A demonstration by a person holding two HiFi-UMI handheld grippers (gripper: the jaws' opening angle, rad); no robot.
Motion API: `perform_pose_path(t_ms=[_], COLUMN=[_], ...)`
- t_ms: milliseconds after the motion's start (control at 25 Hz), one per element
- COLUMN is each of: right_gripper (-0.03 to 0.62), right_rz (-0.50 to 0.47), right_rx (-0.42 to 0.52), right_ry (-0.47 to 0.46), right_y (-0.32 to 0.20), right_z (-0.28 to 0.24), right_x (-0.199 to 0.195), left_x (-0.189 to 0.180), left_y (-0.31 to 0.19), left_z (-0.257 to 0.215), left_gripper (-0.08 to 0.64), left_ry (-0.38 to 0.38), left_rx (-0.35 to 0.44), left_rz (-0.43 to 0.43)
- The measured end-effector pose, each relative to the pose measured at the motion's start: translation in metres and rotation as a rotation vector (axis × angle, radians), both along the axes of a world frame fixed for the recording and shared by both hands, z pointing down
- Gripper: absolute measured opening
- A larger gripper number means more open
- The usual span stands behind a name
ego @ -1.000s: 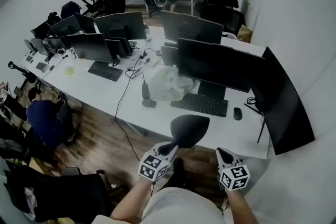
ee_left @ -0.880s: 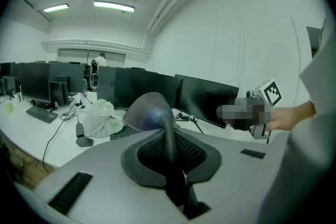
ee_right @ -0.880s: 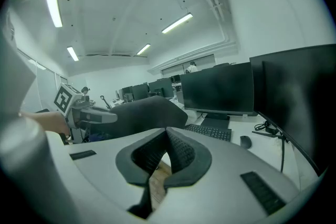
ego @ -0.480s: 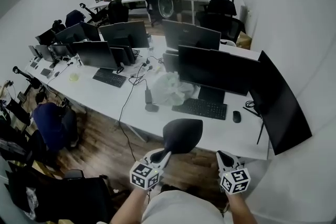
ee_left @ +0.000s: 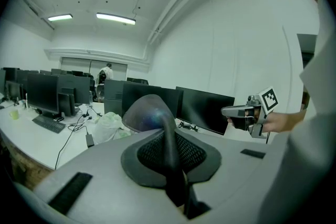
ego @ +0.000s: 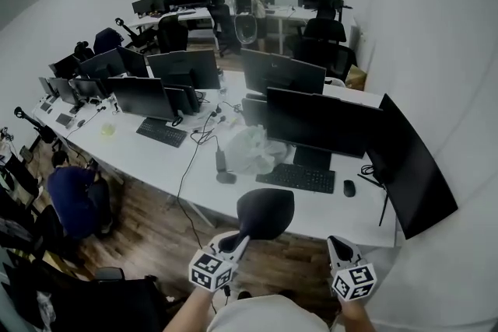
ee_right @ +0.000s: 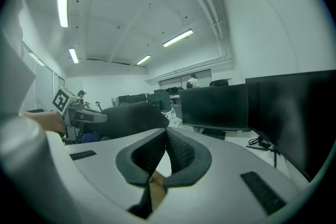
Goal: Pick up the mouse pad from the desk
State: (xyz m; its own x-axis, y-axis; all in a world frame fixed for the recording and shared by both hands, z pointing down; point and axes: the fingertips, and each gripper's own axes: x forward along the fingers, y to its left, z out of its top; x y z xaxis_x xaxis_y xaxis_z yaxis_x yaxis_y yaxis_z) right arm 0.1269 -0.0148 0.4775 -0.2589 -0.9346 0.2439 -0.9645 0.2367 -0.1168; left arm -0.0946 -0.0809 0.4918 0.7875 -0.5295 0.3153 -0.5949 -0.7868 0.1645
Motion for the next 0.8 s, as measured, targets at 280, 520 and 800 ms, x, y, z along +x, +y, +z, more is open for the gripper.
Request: perform_pose_path(t_ms=[280, 520, 800], right_gripper=[0.011, 0.011, 0.011], right_rz=[0.038, 0.016, 0.012], right_rx=[0.026, 0.029, 0.038], right_ry=[0.011, 0.022, 0.024], right_y=[-0.004, -0.002, -0.002], right_z=[-0.014, -0.018, -0.022], right_x=[-0.005, -0.020, -0.028], left_x=[-0.015, -0.025, -0.034], left_y=[-0.006, -0.009, -0.008], left_z=[-0.008, -0.008, -0.009], left_gripper=[0.049, 0.049, 0.049], left_ry=[0.010, 0.019, 0.016], left_rx=[0.015, 0.018, 0.019], left_rz=[0.013, 0.007, 0.007])
